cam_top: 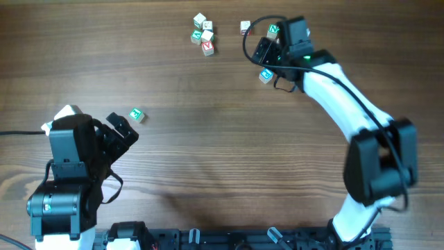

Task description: Form a circle

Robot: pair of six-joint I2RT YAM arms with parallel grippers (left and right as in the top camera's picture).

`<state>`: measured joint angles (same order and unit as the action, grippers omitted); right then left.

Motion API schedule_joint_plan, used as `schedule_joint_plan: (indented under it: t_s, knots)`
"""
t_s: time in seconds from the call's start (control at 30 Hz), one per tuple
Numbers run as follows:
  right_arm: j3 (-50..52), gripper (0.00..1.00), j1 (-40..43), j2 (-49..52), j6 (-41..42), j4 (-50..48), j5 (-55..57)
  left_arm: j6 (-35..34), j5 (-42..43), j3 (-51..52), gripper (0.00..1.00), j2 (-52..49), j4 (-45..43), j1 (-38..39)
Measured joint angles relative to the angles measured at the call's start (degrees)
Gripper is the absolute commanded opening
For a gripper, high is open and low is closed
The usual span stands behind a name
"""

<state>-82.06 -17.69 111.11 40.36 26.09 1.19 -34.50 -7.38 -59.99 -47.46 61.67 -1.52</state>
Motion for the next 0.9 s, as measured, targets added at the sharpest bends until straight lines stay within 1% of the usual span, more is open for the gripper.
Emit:
schedule_joint_plan:
  t_s: [0.1, 0.13, 0.17, 0.23, 0.33, 0.37, 0.4, 0.5, 0.6, 0.63, 0.73, 0.8, 0.87, 0.9]
  knots:
    - [0.00, 0.87, -0.07, 6.16, 3.34, -1.73, 0.55, 0.00, 0.00, 0.00, 1.00, 0.00, -0.04, 0.00]
    - [0.00, 0.82, -0.17, 7.23, 4.02, -2.36, 0.63, 0.00, -0.02, 0.00, 1.00, 0.00, -0.02, 0.00]
    - [0.00, 0.74, -0.35, 8.17, 5.14, -2.80, 0.79, 0.00, -0.02, 0.00, 1.00, 0.00, -0.04, 0.00]
    - [0.00, 0.65, -0.66, 9.03, 6.78, -2.89, 0.81, 0.00, -0.02, 0.00, 1.00, 0.00, -0.04, 0.00]
    - [0.00, 0.43, -0.87, 9.99, 8.31, -2.80, 0.87, -0.02, 0.00, 0.00, 1.00, 0.00, -0.02, 0.00]
    - [0.00, 0.40, -0.87, 10.14, 8.55, -2.73, 0.94, 0.00, 0.00, 0.00, 1.00, 0.00, -0.02, 0.00]
    - [0.00, 0.35, -0.87, 10.19, 8.59, -2.67, 1.03, 0.00, -0.02, 0.00, 1.00, 0.00, -0.02, 0.00]
    - [-0.20, 0.31, -0.92, 10.19, 9.05, -2.73, 1.86, 0.00, 0.00, 0.00, 1.00, 0.00, -0.04, 0.00]
    - [-0.35, 0.31, -0.92, 10.19, 9.07, -2.78, 2.08, 0.00, 0.00, 0.00, 1.00, 0.00, -0.04, 0.00]
    - [-0.39, 0.29, -0.92, 10.19, 9.07, -2.78, 1.97, 0.00, 0.00, 0.00, 1.00, 0.00, -0.02, 0.00]
    - [-0.50, 0.29, -0.92, 10.19, 8.52, -2.73, -0.28, 0.00, 0.00, 0.00, 1.00, 0.00, -0.04, 0.00]
    - [-0.55, 0.28, -1.27, 9.97, 7.30, -2.12, -2.91, 0.00, -0.02, 0.00, 1.00, 0.00, -0.02, 0.00]
    - [-0.55, 0.28, -2.40, 9.53, 4.13, -1.90, -4.94, 0.00, -0.02, 0.00, 1.00, 0.00, -0.02, 0.00]
    - [-0.55, 0.29, -4.07, 8.90, 0.35, -1.66, -6.64, 0.00, 0.00, 0.00, 1.00, 0.00, -0.04, 0.00]
